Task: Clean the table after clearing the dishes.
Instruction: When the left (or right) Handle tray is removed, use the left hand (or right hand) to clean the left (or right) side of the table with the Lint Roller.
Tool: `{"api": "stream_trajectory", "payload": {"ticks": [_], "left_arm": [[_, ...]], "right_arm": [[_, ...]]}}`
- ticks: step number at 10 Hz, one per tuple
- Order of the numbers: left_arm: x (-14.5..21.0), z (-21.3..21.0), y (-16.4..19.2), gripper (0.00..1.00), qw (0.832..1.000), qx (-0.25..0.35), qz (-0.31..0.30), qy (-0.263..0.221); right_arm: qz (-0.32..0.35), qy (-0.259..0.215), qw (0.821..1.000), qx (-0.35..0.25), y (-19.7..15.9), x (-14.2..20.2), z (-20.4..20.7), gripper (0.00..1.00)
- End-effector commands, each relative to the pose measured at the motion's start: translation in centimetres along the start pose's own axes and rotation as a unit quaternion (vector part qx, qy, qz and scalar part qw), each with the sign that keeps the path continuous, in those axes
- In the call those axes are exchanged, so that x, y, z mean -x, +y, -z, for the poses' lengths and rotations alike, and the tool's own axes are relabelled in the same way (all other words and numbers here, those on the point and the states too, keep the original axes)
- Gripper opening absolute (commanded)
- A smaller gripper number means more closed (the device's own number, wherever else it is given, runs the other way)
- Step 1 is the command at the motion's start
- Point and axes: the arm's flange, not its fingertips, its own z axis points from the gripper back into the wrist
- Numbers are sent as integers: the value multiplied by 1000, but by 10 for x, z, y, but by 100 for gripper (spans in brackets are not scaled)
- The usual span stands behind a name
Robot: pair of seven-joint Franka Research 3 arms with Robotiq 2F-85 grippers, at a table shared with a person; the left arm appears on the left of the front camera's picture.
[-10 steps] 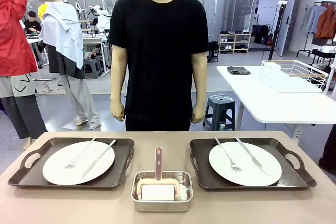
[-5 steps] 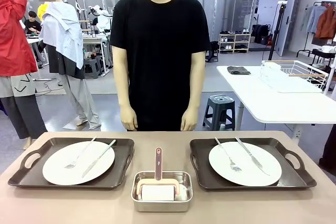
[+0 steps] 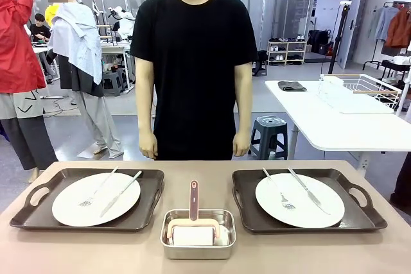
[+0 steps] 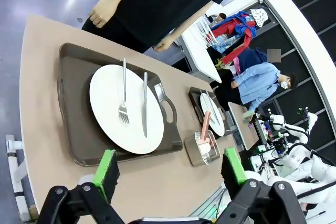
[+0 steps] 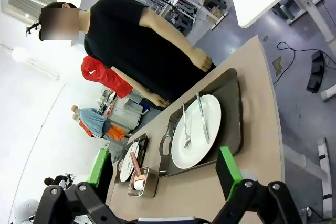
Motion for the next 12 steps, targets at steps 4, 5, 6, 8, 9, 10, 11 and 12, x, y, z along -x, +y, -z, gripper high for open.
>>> {"api": "stream_trajectory", "payload": {"ticks": [4, 5, 6, 8, 9, 10, 11, 12], "left_arm": [[1, -4, -2, 100, 1000, 7, 7, -1], [1, -4, -2, 100, 1000, 7, 7, -1], [1, -4, -2, 100, 1000, 7, 7, -1], [1, -4, -2, 100, 1000, 7, 7, -1], [1, -4, -2, 100, 1000, 7, 7, -1], [1, -4, -2, 100, 1000, 7, 7, -1], [1, -4, -2, 100, 1000, 7, 7, -1], [1, -4, -2, 100, 1000, 7, 7, -1]], "right_arm": [[-7, -7, 1000, -6, 2, 0, 0, 100], [-7, -7, 1000, -6, 2, 0, 0, 100], [-7, -7, 1000, -6, 2, 0, 0, 100], [-7, -7, 1000, -6, 2, 0, 0, 100], [-7, -7, 1000, -6, 2, 0, 0, 100], [-7, -7, 1000, -6, 2, 0, 0, 100], [-7, -7, 1000, -6, 2, 0, 0, 100], [-7, -7, 1000, -6, 2, 0, 0, 100]]}}
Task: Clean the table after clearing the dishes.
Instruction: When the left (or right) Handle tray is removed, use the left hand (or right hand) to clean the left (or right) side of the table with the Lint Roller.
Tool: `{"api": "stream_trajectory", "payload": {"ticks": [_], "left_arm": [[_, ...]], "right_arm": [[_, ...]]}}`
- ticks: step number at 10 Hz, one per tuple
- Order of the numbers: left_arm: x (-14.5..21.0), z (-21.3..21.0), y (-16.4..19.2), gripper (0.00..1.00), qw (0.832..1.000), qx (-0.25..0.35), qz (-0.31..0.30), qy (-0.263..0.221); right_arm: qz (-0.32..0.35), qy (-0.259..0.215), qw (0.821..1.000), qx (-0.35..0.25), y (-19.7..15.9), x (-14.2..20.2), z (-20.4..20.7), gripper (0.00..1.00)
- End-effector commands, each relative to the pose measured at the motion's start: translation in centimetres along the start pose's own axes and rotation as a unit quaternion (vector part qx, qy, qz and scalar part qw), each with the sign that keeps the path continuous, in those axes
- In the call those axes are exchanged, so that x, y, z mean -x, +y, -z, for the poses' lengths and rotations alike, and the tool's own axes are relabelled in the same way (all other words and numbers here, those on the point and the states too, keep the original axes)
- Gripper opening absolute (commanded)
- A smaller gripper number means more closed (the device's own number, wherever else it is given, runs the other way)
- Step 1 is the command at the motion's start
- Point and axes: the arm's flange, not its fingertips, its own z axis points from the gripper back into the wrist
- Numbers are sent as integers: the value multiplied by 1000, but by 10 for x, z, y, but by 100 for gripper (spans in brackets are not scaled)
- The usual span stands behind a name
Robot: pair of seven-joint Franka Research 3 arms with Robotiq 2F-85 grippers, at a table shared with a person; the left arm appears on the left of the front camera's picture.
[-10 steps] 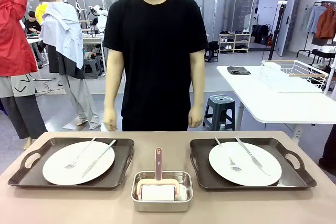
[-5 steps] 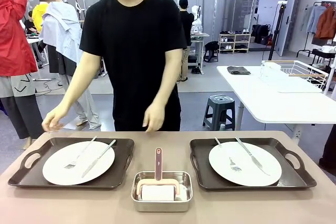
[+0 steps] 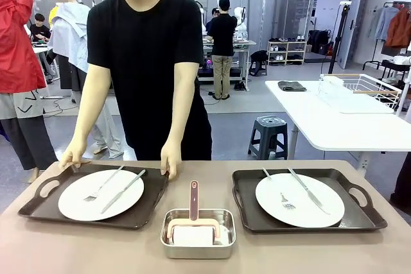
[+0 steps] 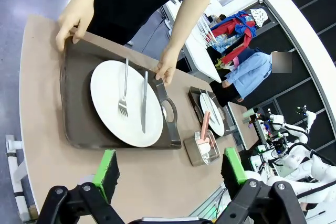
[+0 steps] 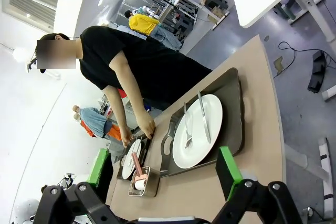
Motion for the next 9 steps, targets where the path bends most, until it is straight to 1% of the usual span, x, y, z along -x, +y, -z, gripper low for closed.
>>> {"api": "stream_trajectory", "payload": {"ticks": [1, 9], "left_arm": [[1, -4, -2, 100, 1000, 7, 7, -1], [0, 0, 0, 100, 1000, 0, 0, 0]], "right_arm": [[-8, -8, 1000, -3, 2, 0, 0, 100], [-8, -8, 1000, -3, 2, 0, 0, 100]]}}
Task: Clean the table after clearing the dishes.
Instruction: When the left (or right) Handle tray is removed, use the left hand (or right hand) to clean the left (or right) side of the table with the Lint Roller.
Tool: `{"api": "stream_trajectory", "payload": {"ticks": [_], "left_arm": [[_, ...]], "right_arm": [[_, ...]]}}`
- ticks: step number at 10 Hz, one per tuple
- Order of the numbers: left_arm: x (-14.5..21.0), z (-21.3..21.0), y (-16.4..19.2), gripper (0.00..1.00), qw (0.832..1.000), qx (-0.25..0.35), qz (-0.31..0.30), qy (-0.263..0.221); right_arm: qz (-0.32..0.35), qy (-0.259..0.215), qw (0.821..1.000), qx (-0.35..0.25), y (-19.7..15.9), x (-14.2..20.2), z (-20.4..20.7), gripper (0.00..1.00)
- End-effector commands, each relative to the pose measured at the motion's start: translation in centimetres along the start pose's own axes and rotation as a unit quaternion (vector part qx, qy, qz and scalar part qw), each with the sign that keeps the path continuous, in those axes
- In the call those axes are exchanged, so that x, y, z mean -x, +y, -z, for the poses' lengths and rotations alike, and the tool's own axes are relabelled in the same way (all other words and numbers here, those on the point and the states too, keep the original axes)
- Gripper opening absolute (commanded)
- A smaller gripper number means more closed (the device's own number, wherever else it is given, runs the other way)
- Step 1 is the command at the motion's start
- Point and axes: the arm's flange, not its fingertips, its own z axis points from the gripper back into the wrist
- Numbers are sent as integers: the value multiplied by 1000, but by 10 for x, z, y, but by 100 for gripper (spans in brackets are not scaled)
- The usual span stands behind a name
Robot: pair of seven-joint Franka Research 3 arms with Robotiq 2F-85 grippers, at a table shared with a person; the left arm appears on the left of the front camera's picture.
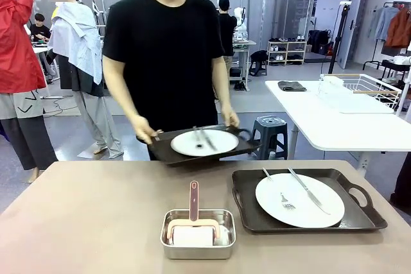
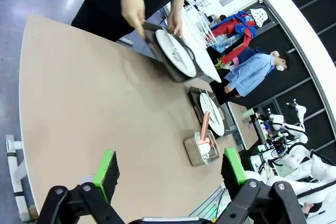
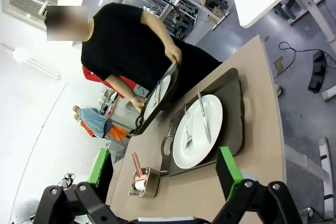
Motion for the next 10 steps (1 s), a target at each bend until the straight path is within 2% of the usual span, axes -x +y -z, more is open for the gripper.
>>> {"api": "stream_trajectory", "payload": {"ticks": [1, 2, 3, 5, 7, 9, 10], "left_arm": [[-28, 15, -27, 100, 998, -18, 53, 36], [-55, 31, -56, 100, 994, -36, 90, 54], [-83, 60, -90, 100, 980, -107, 144, 87], [-133, 134, -171, 100, 929, -184, 270, 173], [-141, 224, -230, 100, 879, -209, 351, 246], [-124, 300, -254, 100, 829, -231, 405, 310], [-115, 331, -258, 100, 819, -228, 412, 327]], "right_arm": [[-8, -7, 1000, -3, 2, 0, 0, 100], [-8, -7, 1000, -3, 2, 0, 0, 100], [-8, -7, 1000, -3, 2, 0, 0, 100], [-8, -7, 1000, -3, 2, 0, 0, 100], [-8, -7, 1000, -3, 2, 0, 0, 100], [-8, -7, 1000, -3, 2, 0, 0, 100], [-8, -7, 1000, -3, 2, 0, 0, 100]]}}
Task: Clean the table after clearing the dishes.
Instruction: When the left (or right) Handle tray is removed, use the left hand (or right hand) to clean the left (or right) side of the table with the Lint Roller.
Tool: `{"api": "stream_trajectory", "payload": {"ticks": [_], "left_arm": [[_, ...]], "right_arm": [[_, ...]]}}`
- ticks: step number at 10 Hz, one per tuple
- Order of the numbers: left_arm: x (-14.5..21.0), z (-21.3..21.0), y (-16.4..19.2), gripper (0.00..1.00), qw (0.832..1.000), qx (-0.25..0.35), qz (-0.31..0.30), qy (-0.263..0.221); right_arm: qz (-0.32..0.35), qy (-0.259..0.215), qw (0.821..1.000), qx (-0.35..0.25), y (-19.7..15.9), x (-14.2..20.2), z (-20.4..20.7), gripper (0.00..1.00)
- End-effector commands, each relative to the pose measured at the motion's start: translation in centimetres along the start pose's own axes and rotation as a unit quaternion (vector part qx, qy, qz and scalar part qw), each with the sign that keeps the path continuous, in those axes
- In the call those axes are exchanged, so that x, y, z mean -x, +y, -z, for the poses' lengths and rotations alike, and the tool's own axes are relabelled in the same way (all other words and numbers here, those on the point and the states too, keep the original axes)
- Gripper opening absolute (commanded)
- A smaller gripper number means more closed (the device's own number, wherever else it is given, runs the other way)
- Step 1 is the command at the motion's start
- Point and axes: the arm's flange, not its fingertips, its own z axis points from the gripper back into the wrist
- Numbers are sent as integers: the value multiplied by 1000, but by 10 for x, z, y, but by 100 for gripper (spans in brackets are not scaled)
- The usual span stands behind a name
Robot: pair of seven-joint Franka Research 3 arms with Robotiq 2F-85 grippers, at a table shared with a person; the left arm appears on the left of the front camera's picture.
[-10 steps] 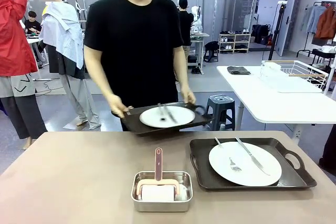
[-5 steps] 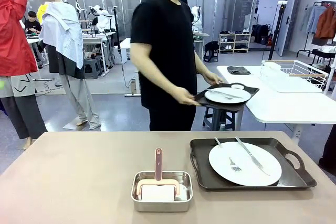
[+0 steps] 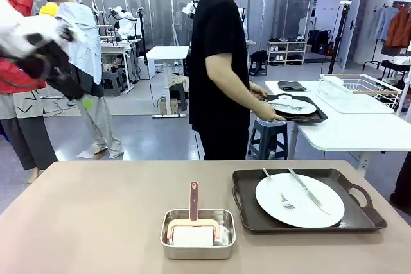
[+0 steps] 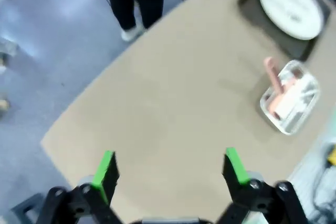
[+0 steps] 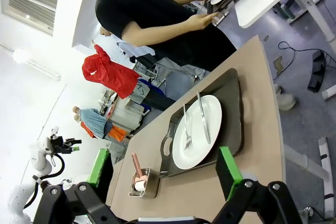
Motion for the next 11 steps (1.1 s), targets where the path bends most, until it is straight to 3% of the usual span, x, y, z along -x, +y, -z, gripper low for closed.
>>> {"api": "stream_trajectory", "payload": {"ticks": [1, 3, 10, 11], "left_arm": [[-16, 29, 2, 100, 999, 11, 16, 33], [-17, 64, -27, 100, 995, 36, 58, 73], [-19, 75, -27, 100, 996, 38, 49, 63], [-43, 84, -48, 100, 975, 37, 196, 101]], "right_arm": [[-11, -7, 1000, -4, 3, 0, -1, 100], [-11, -7, 1000, -4, 3, 0, -1, 100], [-11, -7, 1000, -4, 3, 0, -1, 100], [-11, -7, 1000, -4, 3, 0, -1, 100]]}}
